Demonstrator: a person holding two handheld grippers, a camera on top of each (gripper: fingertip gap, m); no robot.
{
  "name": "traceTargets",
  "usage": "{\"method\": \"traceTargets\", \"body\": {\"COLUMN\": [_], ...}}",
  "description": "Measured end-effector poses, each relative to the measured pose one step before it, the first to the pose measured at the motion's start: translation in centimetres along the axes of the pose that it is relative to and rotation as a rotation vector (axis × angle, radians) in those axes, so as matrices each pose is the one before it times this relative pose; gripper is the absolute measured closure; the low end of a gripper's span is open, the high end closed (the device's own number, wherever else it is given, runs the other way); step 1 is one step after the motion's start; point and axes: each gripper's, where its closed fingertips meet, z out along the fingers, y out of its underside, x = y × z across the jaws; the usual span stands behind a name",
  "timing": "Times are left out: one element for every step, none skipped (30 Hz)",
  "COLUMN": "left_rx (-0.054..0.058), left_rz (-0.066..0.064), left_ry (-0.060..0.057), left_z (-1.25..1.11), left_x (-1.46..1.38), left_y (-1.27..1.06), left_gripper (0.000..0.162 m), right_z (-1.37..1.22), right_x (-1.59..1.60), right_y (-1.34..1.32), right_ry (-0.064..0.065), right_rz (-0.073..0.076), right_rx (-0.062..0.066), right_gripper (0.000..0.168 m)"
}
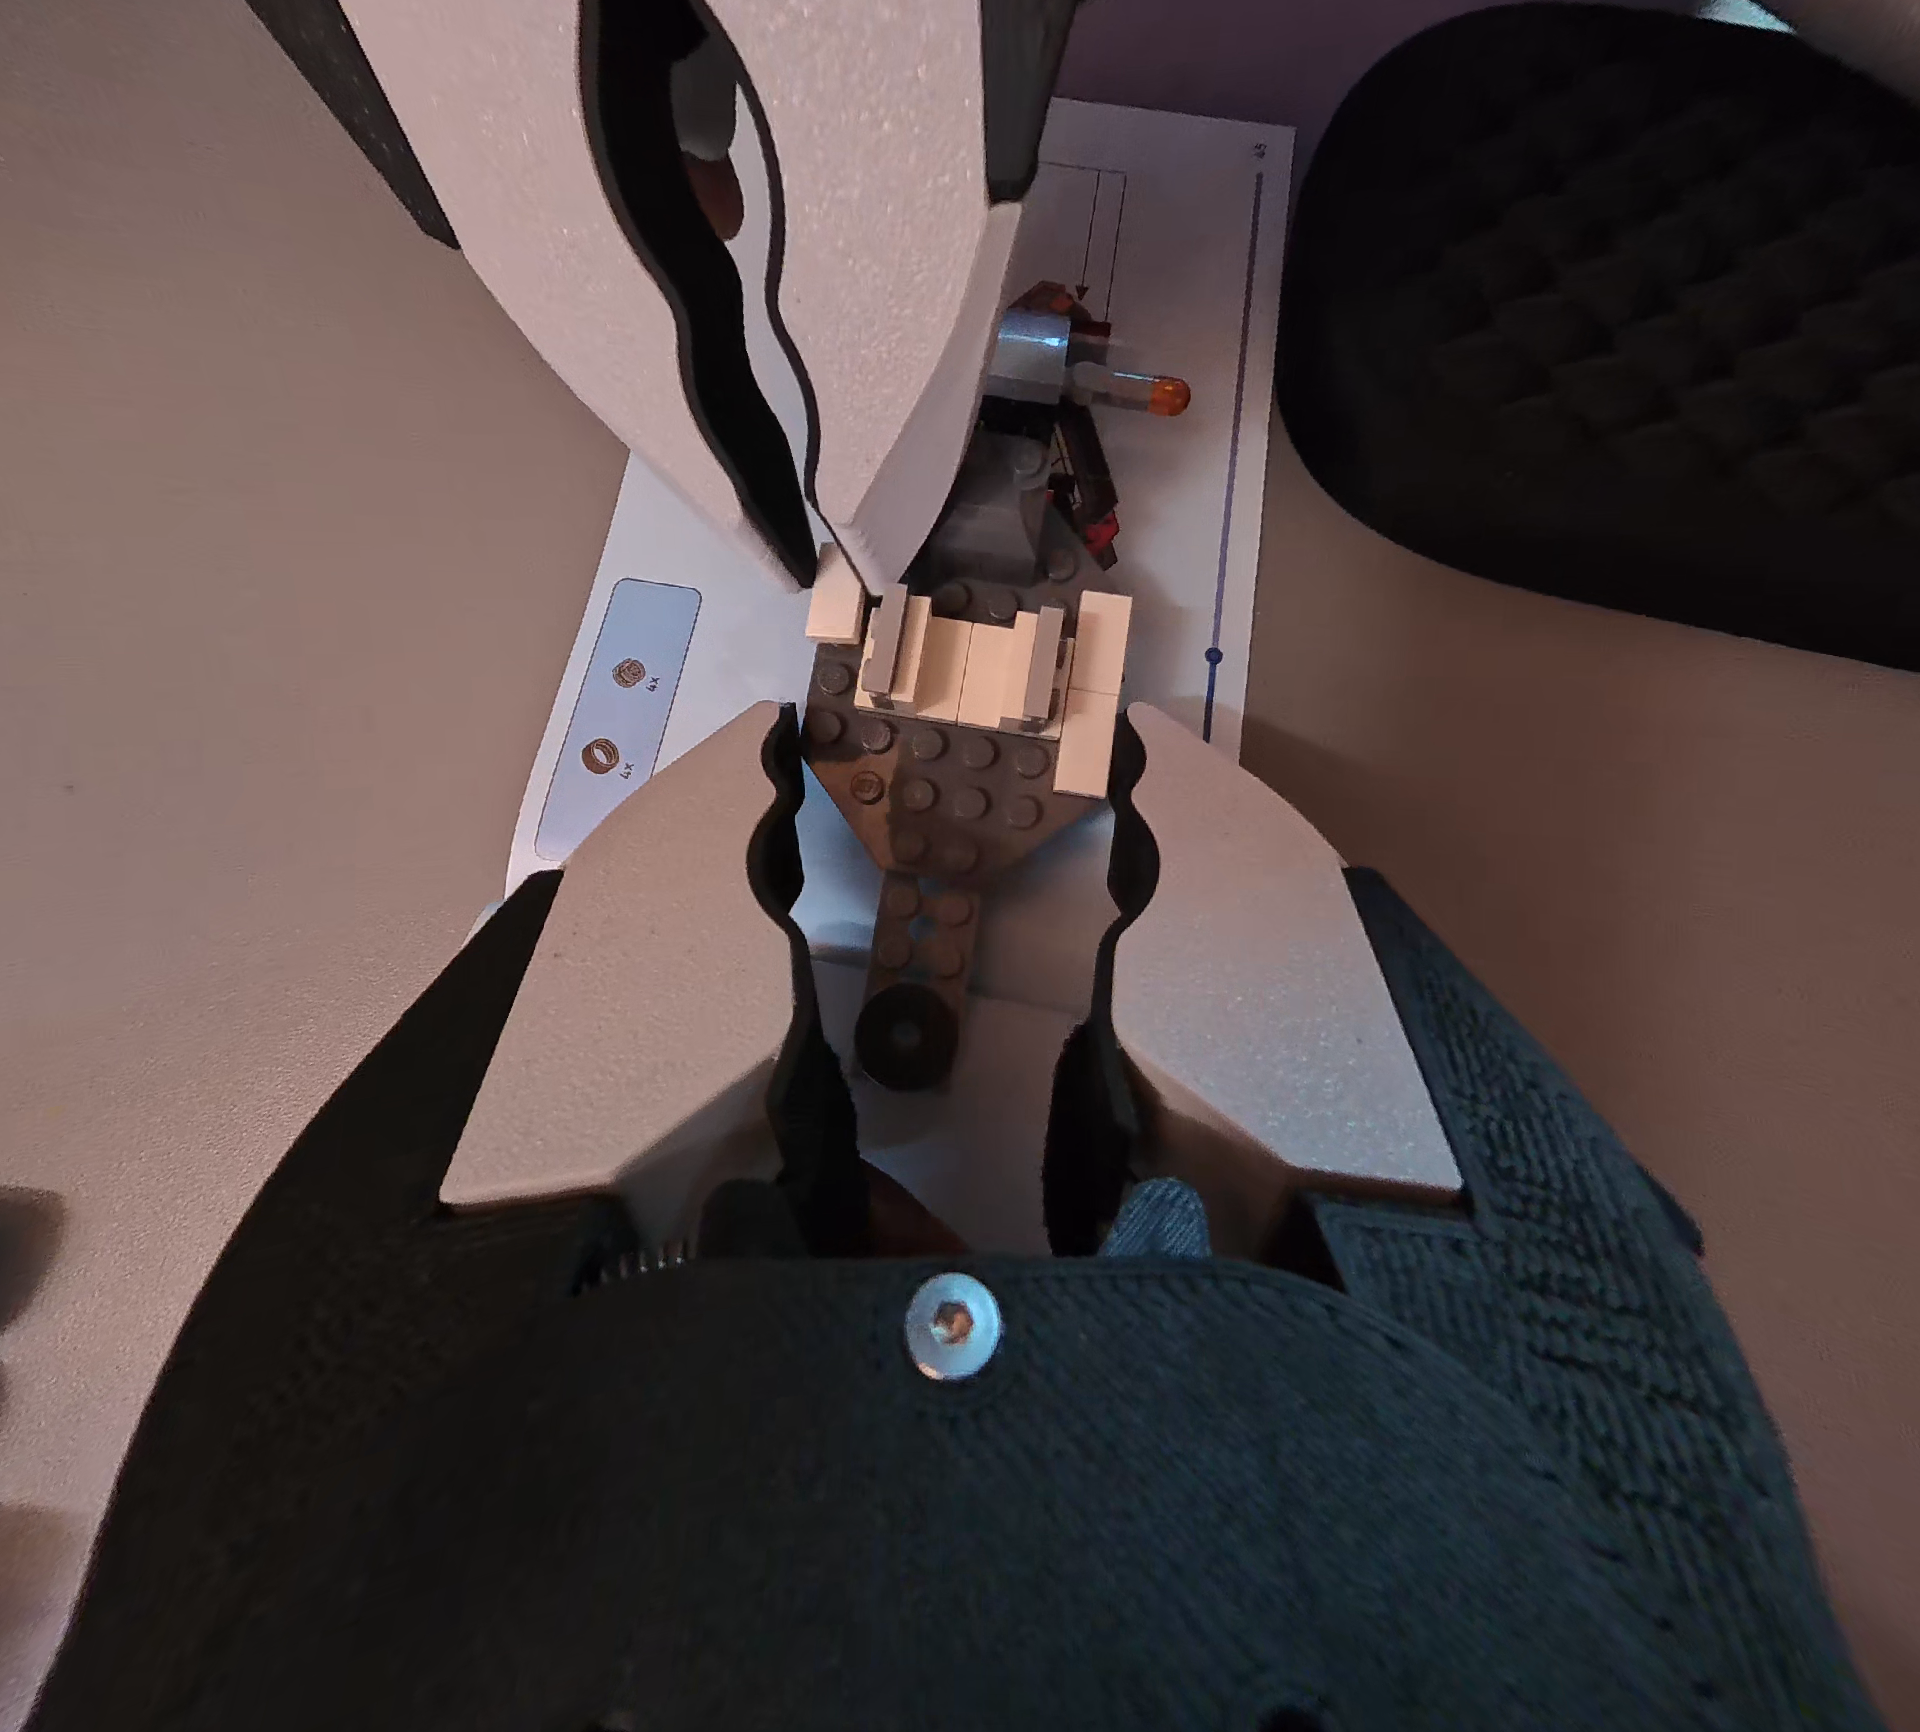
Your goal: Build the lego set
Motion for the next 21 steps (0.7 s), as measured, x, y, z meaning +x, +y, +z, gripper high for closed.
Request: {"method": "traceTargets", "body": {"left_rx": [0.0009,0.0006,-0.0004,0.0003,0.0008,0.0014,0.0004,-0.0004,0.0001,0.0012,0.0007,0.0001,0.0010,0.0000,-0.0008,0.0012,0.0011,0.0007,0.0013,0.0009,0.0001], "left_rz": [0.0012,0.0008,0.0006,0.0015,0.0020,0.0013,0.0016,0.0016,0.0003,-0.0012,-0.0006,-0.0004,0.0003,0.0014,0.0008,-0.0003,-0.0005,-0.0008,0.0001,0.0005,0.0003], "left_ry": [-0.0003,-0.0003,0.0000,-0.0004,-0.0004,-0.0006,-0.0003,-0.0002,0.0003,0.0009,0.0006,0.0005,0.0003,0.0000,0.0000,0.0000,0.0003,0.0004,-0.0001,0.0000,0.0001], "left_z": [-0.002,0.000,-0.003,0.005,0.004,-0.006,-0.002,0.004,0.005,0.002,-0.002,0.013,-0.006,0.003,0.007,-0.004,0.002,-0.005,-0.003,0.006,0.012], "left_x": [0.003,-0.002,-0.005,-0.008,-0.004,-0.001,0.000,0.006,-0.006,0.000,-0.008,-0.005,-0.004,-0.002,0.000,-0.004,0.002,-0.017,-0.008,-0.004,-0.008], "left_y": [-0.003,-0.004,0.005,0.007,0.005,-0.016,-0.014,-0.002,-0.006,-0.009,-0.002,0.015,-0.015,0.011,0.012,-0.018,-0.009,-0.013,-0.019,-0.012,0.002], "left_gripper": [0.105,0.105,0.105,0.105,0.105,0.105,0.105,0.105,0.105,0.105,0.105,0.105,0.105,0.105,0.105,0.105,0.105,0.105,0.105,0.105,0.105], "right_z": [0.002,0.009,0.020,0.008,-0.001,0.000,-0.008,-0.010,-0.028,-0.011,-0.003,0.014,0.029,0.023,0.010,-0.002,-0.024,-0.027,-0.029,-0.016,-0.008], "right_x": [-0.022,0.001,-0.010,-0.011,-0.021,-0.021,-0.026,-0.023,0.021,-0.016,0.002,0.023,0.007,-0.032,-0.023,-0.032,-0.018,-0.006,-0.012,-0.041,-0.028], "right_y": [-0.028,0.001,0.011,-0.013,0.002,0.006,-0.002,0.004,-0.017,-0.018,-0.033,0.004,0.024,-0.006,0.010,0.004,-0.003,0.022,-0.003,-0.043,-0.064], "right_ry": [-0.0026,-0.0024,-0.0038,-0.0045,-0.0049,-0.0045,-0.0046,-0.0037,-0.0017,-0.0036,-0.0032,-0.0017,-0.0021,-0.0049,-0.0044,-0.0052,-0.0046,-0.0038,-0.0051,-0.0073,-0.0075], "right_rz": [-0.0008,0.0028,0.0054,0.0048,0.0047,0.0037,0.0038,0.0043,0.0042,0.0039,0.0028,0.0020,0.0025,0.0014,0.0014,0.0019,0.0021,0.0016,0.0022,0.0014,-0.0005], "right_rx": [0.0020,0.0014,0.0013,0.0026,0.0020,0.0021,0.0022,0.0024,0.0030,0.0029,0.0035,0.0008,0.0005,0.0026,0.0036,0.0038,0.0031,0.0022,0.0027,0.0045,0.0069], "right_gripper": [0.161,0.161,0.161,0.161,0.161,0.161,0.161,0.160,0.160,0.159,0.158,0.158,0.158,0.159,0.159,0.159,0.159,0.159,0.159,0.159,0.160]}}
